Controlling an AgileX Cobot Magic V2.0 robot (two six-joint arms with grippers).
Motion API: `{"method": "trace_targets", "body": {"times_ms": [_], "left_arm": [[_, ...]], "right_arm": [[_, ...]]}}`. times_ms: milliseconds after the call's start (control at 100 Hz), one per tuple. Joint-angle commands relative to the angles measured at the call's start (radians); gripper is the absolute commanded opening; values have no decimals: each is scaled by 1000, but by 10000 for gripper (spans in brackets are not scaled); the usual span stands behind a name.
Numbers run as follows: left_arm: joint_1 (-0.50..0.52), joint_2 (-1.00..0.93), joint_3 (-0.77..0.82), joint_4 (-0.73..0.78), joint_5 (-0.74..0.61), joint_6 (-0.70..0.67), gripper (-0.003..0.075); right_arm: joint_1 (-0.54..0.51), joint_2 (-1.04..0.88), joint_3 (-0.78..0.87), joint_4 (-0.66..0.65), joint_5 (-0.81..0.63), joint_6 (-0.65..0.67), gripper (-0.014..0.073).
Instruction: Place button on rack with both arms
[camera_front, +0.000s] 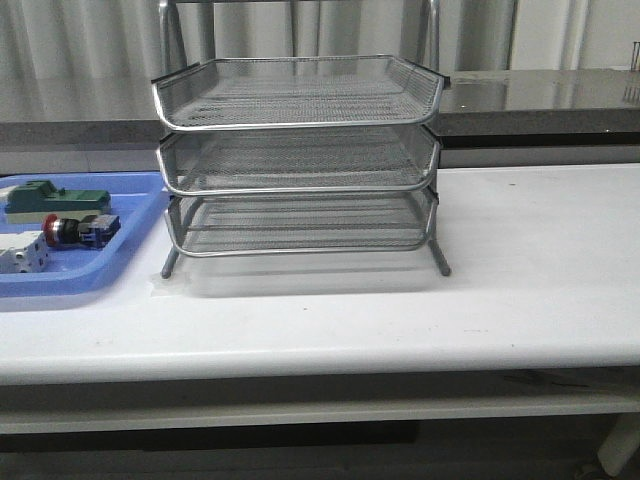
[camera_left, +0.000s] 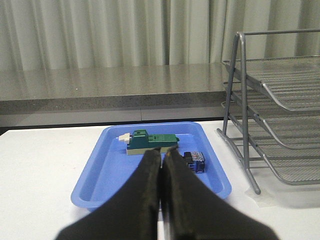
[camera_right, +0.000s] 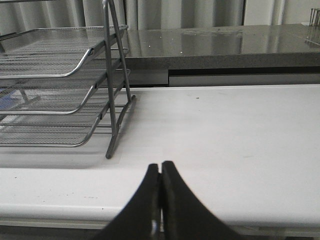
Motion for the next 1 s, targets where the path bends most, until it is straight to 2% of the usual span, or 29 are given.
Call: {"method": "trace_targets", "body": {"times_ms": [0,130,360,470,720,990], "left_arm": [[3,-37,46,-4,-87,-11,-20],[3,-37,46,-4,-87,-11,-20],[3,-37,46,-4,-87,-11,-20],[3,-37,46,-4,-87,-11,-20],[3,-37,46,-4,-87,-11,-20],[3,-37,46,-4,-87,-11,-20]], "right_arm": [[-7,-18,-15,-12,-83,0,-57],[-7,-18,-15,-12,-83,0,-57],[-7,-17,-18,-12,-201,0,-57],[-7,-11,-54,-12,-187,0,-57],[-7,127,-245,-12,-52,0,-57],[-7,442,-519,-12,185,0,-57]]}}
